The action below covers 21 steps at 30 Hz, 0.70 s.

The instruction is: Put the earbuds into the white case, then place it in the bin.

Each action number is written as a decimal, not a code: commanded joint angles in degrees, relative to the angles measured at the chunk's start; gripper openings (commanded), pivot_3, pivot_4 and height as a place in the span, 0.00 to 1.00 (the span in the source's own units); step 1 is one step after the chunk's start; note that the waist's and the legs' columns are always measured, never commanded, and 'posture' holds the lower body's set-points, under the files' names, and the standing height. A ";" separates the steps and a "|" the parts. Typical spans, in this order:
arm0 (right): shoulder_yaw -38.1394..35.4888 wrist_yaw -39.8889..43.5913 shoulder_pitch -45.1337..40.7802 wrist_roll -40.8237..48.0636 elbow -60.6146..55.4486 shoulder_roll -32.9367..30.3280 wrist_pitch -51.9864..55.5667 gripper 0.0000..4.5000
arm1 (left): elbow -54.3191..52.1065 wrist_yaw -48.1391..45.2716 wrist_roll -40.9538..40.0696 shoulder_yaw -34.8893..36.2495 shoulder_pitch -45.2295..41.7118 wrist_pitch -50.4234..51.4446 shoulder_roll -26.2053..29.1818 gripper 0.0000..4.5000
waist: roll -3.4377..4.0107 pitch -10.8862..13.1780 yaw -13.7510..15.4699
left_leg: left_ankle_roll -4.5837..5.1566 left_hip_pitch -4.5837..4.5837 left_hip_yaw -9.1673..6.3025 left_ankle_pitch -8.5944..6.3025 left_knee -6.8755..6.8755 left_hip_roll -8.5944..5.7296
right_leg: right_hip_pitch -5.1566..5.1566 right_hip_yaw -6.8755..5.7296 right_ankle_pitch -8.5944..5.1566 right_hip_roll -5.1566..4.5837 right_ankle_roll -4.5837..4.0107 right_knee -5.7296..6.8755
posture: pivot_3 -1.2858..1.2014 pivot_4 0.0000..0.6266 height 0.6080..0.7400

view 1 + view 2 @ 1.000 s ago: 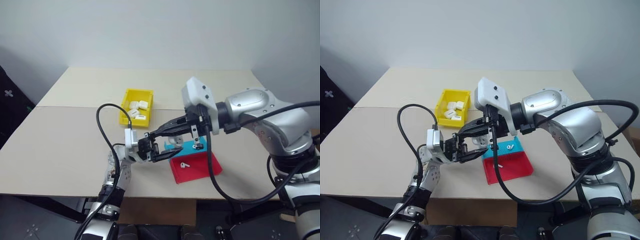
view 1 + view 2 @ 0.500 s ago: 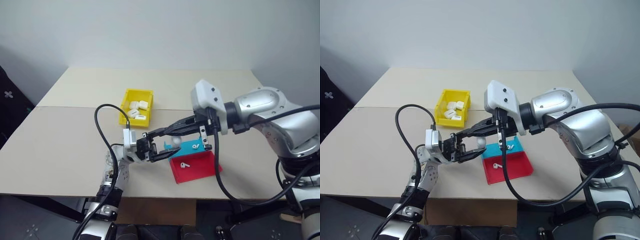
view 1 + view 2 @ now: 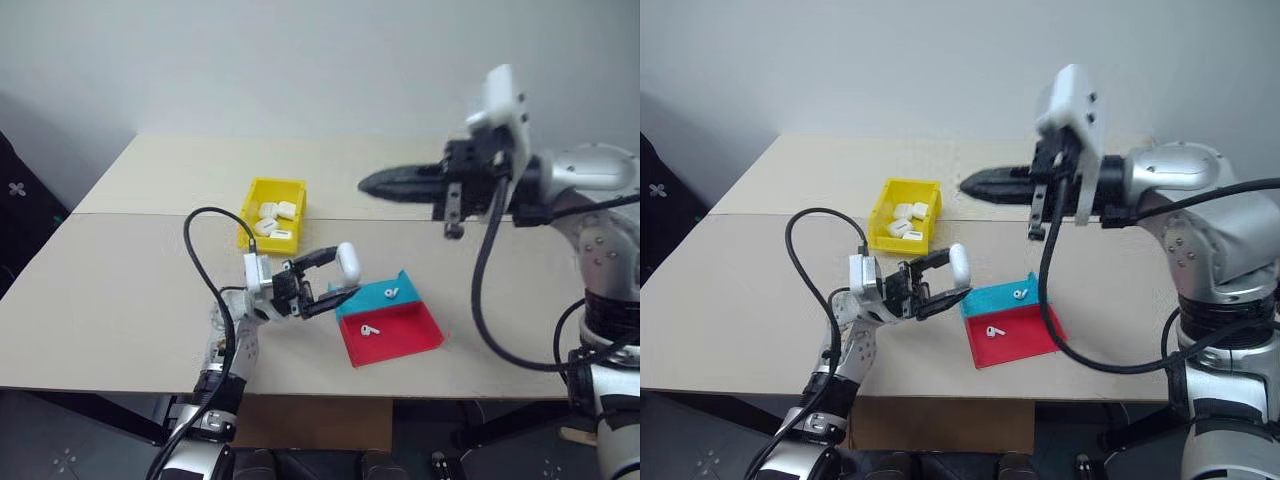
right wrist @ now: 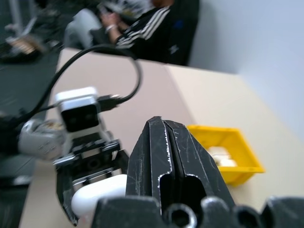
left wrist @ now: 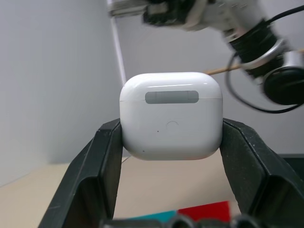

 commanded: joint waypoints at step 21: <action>-4.20 -20.99 14.31 4.05 -5.42 4.29 6.23 0.02 | 23.68 62.86 29.66 2.86 -34.78 42.51 2.65 0.61 | -0.08 0.05 -0.02 | -0.01 -0.21 -0.06 0.01 -0.17 -0.10 | -0.19 -0.04 0.08 -0.03 0.15 -0.08 | 0.52 0.24 1.00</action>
